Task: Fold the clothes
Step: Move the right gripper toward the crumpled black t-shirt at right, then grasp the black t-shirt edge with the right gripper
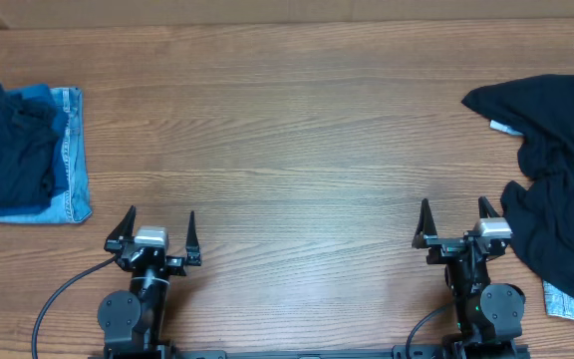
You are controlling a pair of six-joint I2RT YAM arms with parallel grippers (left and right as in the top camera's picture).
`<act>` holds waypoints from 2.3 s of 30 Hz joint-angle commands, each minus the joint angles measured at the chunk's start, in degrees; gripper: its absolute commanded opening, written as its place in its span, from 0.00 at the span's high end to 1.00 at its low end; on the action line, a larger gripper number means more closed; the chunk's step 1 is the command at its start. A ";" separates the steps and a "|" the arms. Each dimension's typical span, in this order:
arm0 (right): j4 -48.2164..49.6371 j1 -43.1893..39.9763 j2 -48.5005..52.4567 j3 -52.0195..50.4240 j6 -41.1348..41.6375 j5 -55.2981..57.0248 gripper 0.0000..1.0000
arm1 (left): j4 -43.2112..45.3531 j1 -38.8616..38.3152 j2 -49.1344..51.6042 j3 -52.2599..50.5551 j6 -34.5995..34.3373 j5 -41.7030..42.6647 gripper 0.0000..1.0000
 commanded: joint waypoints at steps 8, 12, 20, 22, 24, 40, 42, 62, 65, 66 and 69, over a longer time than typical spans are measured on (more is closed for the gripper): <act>0.31 0.26 -0.35 -0.59 -0.24 0.59 0.00 | 0.22 -0.39 -0.48 -0.37 -0.74 0.61 0.00; 1.36 0.28 -0.35 -0.57 0.92 0.57 0.00 | 0.46 -0.39 -0.48 -0.37 -0.85 0.85 0.00; -5.16 0.26 -0.17 6.14 5.68 7.17 0.00 | 0.57 -0.39 -0.48 1.42 -13.70 0.85 0.00; -8.15 0.26 0.35 9.09 5.66 8.66 0.00 | -1.07 -0.37 -0.46 3.23 -13.70 0.85 0.00; -11.06 0.26 1.99 13.38 5.66 10.54 0.00 | -5.44 -0.37 -0.26 6.60 -13.66 0.83 0.00; -35.91 0.26 41.46 47.65 7.34 10.45 0.00 | -29.92 -0.37 32.85 37.73 -10.75 1.97 0.00; -40.24 0.26 46.42 51.80 7.37 10.16 0.00 | -33.59 -0.37 37.53 41.53 -10.16 1.90 0.00; -48.35 -28.70 86.47 61.99 18.73 3.89 0.00 | -44.30 -0.37 59.21 54.21 -9.20 2.36 0.00; -48.30 -32.26 92.30 61.96 18.73 2.45 0.00 | -43.95 -0.37 59.21 54.21 -9.20 2.38 0.00; -48.30 -32.87 94.09 61.96 18.73 1.92 0.01 | -43.95 -0.37 59.21 54.21 -9.20 2.38 0.00; -47.50 -33.48 98.68 61.94 18.73 1.86 0.01 | -43.95 -0.37 59.21 54.21 -9.20 2.36 0.00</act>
